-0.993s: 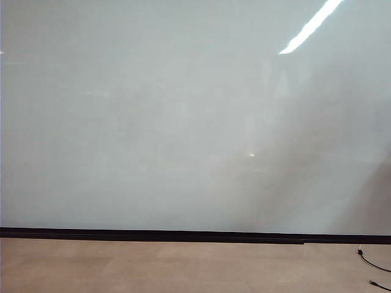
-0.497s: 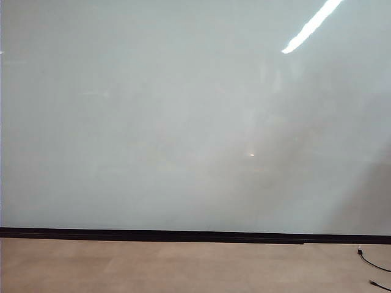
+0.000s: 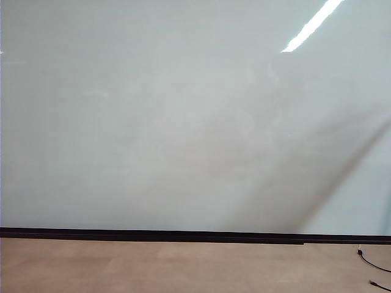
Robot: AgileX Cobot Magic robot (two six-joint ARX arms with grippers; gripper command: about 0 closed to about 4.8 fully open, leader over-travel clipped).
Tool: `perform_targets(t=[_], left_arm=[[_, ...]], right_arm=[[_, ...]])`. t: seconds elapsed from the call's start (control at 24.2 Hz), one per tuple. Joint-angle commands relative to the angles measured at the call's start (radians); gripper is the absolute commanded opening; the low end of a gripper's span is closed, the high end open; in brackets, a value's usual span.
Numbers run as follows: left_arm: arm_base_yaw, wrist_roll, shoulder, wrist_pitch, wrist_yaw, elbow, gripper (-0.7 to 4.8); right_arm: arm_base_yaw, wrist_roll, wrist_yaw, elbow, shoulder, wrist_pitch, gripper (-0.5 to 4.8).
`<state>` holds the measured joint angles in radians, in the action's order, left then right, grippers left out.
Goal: Pick up the pen on the shelf to the right of the whiteboard and draw a cross mark.
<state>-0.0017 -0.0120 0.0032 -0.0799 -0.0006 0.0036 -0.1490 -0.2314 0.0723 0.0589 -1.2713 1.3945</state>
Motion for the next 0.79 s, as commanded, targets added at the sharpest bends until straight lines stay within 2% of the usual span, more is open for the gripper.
perform_targets(t=[0.04, 0.08, 0.25, 0.33, 0.46, 0.58, 0.7, 0.79], left_arm=[[0.0, 0.004, 0.0, 0.007, 0.004, 0.003, -0.05], [0.0, 0.004, 0.0, 0.006, 0.004, 0.003, -0.05], [0.0, 0.004, 0.0, 0.007, 0.004, 0.003, -0.04], [0.0, 0.004, 0.0, 0.007, 0.003, 0.003, -0.05], [0.0, 0.004, 0.0, 0.007, 0.004, 0.003, -0.05], [0.0, 0.004, 0.0, 0.007, 0.004, 0.003, -0.05], [0.0, 0.004, 0.0, 0.006, 0.003, 0.003, -0.05], [0.0, 0.004, 0.0, 0.006, 0.004, 0.003, -0.05]], right_arm=[[0.214, -0.009, 0.007, -0.026, 0.07, -0.026, -0.09], [0.312, -0.037, 0.009, -0.022, 0.08, -0.042, -0.09], [0.601, -0.093, 0.027, 0.043, 0.077, -0.12, -0.09], [0.695, -0.107, 0.031, 0.106, 0.071, -0.214, -0.09], [0.74, -0.12, 0.03, 0.188, 0.029, -0.305, -0.09], [0.74, -0.174, 0.015, 0.24, -0.074, -0.26, -0.09], [0.74, -0.233, 0.015, 0.259, -0.168, -0.172, -0.09], [0.74, -0.286, 0.007, 0.265, -0.266, -0.027, -0.09]])
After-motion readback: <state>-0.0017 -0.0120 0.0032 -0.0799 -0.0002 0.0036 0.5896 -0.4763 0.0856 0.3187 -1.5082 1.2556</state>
